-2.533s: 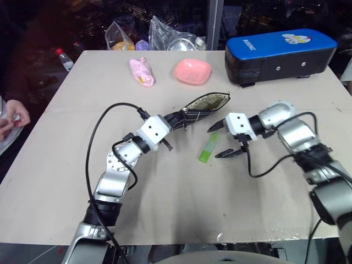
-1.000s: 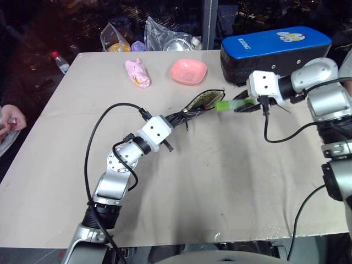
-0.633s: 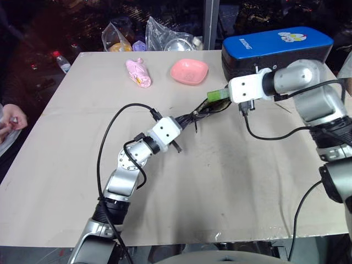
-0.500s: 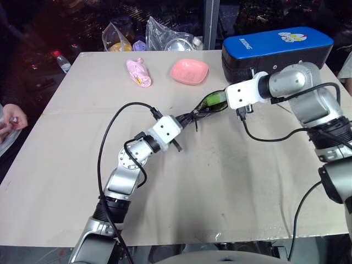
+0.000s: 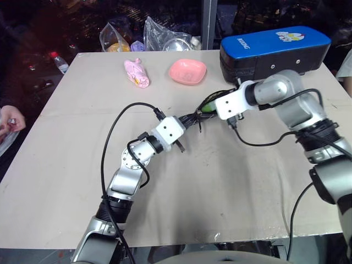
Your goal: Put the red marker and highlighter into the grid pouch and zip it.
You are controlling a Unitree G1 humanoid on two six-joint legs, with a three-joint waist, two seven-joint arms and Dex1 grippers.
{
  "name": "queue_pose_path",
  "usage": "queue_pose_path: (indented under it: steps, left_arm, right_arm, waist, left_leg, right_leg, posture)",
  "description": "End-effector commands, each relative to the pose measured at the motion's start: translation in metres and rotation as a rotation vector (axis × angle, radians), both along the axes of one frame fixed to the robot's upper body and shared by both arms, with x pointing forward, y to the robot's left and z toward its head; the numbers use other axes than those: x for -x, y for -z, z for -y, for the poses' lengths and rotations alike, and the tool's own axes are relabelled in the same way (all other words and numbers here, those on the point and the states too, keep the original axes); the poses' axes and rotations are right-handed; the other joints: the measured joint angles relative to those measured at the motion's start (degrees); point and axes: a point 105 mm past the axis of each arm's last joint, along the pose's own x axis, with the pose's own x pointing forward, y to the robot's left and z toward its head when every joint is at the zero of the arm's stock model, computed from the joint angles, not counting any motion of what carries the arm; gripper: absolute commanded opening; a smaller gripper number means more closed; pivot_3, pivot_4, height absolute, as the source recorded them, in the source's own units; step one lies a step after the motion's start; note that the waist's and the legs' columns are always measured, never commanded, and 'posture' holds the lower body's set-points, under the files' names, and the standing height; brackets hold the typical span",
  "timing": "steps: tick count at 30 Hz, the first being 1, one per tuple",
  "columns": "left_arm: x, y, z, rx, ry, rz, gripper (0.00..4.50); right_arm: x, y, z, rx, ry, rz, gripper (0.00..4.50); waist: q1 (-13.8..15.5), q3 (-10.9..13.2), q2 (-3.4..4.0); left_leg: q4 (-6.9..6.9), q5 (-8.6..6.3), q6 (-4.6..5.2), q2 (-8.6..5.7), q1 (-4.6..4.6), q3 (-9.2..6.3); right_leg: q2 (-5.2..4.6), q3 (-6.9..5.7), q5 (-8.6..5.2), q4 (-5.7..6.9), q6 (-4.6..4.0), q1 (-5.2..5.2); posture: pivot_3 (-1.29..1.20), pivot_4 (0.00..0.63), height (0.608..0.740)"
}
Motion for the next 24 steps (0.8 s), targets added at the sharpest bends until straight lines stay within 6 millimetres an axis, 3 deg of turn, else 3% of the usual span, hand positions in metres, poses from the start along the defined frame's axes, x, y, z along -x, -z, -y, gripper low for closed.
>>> queue_pose_path:
  steps: [1,5,6,11,12,15,18,22,24]
  left_arm:
    - [0.004,-0.016,0.005,0.024,0.029,0.063,0.00]
    - [0.005,-0.014,0.004,0.029,0.026,0.056,0.00]
    - [0.005,-0.013,0.004,0.030,0.024,0.054,0.00]
    - [0.003,-0.012,0.002,0.037,0.009,0.045,0.00]
    - [0.003,-0.012,0.001,0.039,0.007,0.044,0.00]
    - [0.001,-0.010,-0.002,0.048,-0.006,0.031,0.00]
    - [0.000,-0.008,-0.001,0.055,-0.009,0.017,0.00]
    - [0.002,-0.006,0.000,0.074,-0.002,-0.002,0.00]
    - [0.002,-0.006,0.000,0.077,0.004,-0.008,0.00]
  right_arm:
    - [0.009,-0.006,-0.013,-0.069,-0.069,-0.001,0.72]
    - [0.008,-0.005,-0.013,-0.099,-0.124,0.013,0.72]
    - [0.007,-0.006,-0.010,-0.105,-0.124,0.006,1.78]
    - [0.001,-0.023,0.015,-0.220,-0.028,-0.039,4.19]
    - [0.002,-0.027,0.018,-0.240,-0.013,-0.053,4.45]
    - [0.013,-0.051,0.037,-0.396,0.056,-0.140,4.45]
    - [0.036,-0.070,0.038,-0.616,0.099,-0.280,4.45]
    - [0.082,-0.046,0.035,-0.705,0.141,-0.617,4.45]
    - [0.094,-0.028,0.036,-0.723,0.224,-0.744,4.45]
  waist:
    - [0.2,0.0,0.00]
    - [0.3,0.0,-0.01]
    - [0.3,0.0,-0.01]
    - [0.2,0.0,-0.01]
    - [0.2,0.0,-0.01]
    - [0.4,0.0,-0.01]
    - [0.5,0.0,-0.01]
    - [0.6,0.0,-0.02]
    - [0.8,0.0,-0.03]
  left_leg:
    - [0.01,0.00,0.00,0.00,0.00,0.01]
    - [0.04,0.00,0.00,-0.03,-0.01,0.00]
    - [0.04,0.00,0.00,-0.03,-0.01,-0.01]
    - [0.03,0.00,0.00,-0.02,-0.01,-0.02]
    - [0.03,0.00,0.00,-0.02,-0.01,-0.02]
    - [0.03,-0.01,0.01,-0.01,-0.02,-0.02]
    - [0.03,-0.01,0.02,0.01,-0.05,-0.07]
    - [0.04,-0.02,0.03,0.06,-0.09,-0.18]
    - [0.06,-0.02,0.03,0.05,-0.14,-0.24]
  right_leg:
    - [0.00,0.00,0.00,0.00,0.00,0.00]
    - [-0.03,0.00,0.00,-0.02,0.01,0.03]
    - [-0.02,0.00,0.00,-0.03,0.01,0.03]
    - [-0.01,0.00,0.00,-0.02,0.00,0.02]
    - [-0.02,0.00,0.00,-0.02,0.00,0.03]
    - [-0.02,0.00,0.00,-0.03,0.00,0.03]
    - [-0.04,-0.02,0.00,-0.04,0.00,0.03]
    - [-0.10,-0.09,0.00,-0.04,-0.01,0.03]
    - [-0.32,-0.16,0.00,-0.04,-0.02,0.04]
  posture:
    - [0.00,0.150,0.726]
    - [0.00,0.150,0.726]
    - [0.00,0.150,0.726]
    - [0.00,0.150,0.726]
    - [0.00,0.150,0.726]
    - [0.00,0.150,0.726]
    - [0.00,0.150,0.726]
    - [0.00,0.150,0.726]
    - [0.00,0.150,0.726]
